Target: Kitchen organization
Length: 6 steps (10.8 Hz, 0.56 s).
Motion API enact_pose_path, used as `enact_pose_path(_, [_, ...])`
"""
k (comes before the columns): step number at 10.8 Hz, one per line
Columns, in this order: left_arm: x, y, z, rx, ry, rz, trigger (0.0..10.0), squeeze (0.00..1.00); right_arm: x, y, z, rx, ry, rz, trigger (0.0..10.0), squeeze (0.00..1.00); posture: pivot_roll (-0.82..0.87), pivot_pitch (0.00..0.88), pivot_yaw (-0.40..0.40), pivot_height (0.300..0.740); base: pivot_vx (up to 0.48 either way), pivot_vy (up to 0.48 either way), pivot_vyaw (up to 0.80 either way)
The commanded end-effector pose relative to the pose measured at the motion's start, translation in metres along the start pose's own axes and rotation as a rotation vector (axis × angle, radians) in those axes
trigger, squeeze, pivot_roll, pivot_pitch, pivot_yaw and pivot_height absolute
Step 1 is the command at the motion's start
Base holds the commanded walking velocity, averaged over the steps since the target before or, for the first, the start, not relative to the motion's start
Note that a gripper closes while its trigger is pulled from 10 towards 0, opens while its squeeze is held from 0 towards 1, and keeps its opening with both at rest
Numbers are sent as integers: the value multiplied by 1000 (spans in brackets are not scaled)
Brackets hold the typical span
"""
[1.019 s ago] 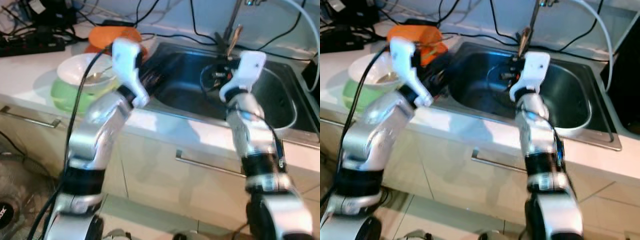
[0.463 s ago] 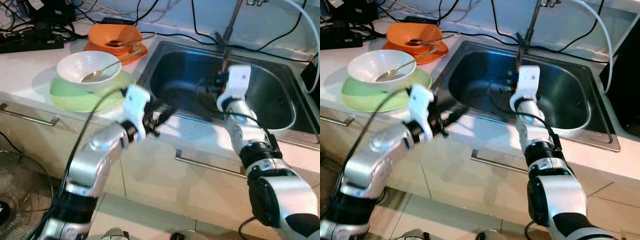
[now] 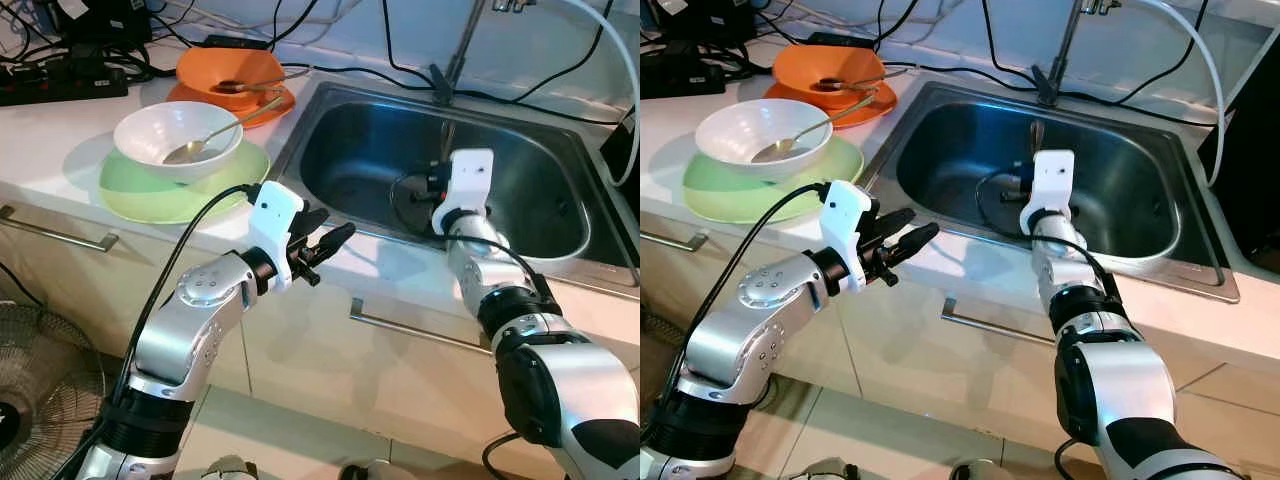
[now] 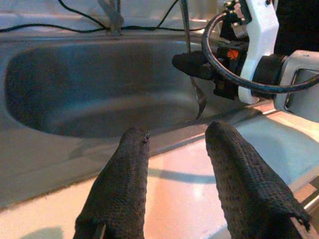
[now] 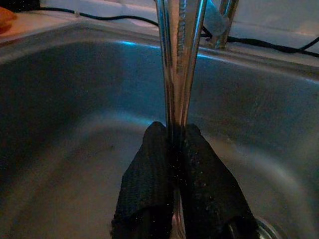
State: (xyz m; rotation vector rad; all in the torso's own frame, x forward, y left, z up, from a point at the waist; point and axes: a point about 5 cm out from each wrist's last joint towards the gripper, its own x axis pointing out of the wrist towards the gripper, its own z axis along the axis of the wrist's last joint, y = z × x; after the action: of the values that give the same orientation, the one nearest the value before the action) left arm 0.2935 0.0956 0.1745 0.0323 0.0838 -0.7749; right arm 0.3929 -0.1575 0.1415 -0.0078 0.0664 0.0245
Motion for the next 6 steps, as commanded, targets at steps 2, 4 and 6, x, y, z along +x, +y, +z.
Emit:
enact_pose_path(2, [0, -7, 1, 19, 8, -28, 10000, 0, 1, -7, 4, 11, -9, -33, 10000, 635, 52, 61, -101, 719, 0, 0, 0])
enact_pose_path(4, [0, -7, 1, 20, 13, -29, 10000, 0, 2, -9, 4, 12, -5, -41, 10000, 980, 54, 61, -102, 719, 0, 0, 0])
enact_pose_path(6, [0, -8, 1, 21, 14, -34, 10000, 0, 2, -10, 5, 3, -6, -43, 10000, 12, 54, 57, -101, 719, 0, 0, 0])
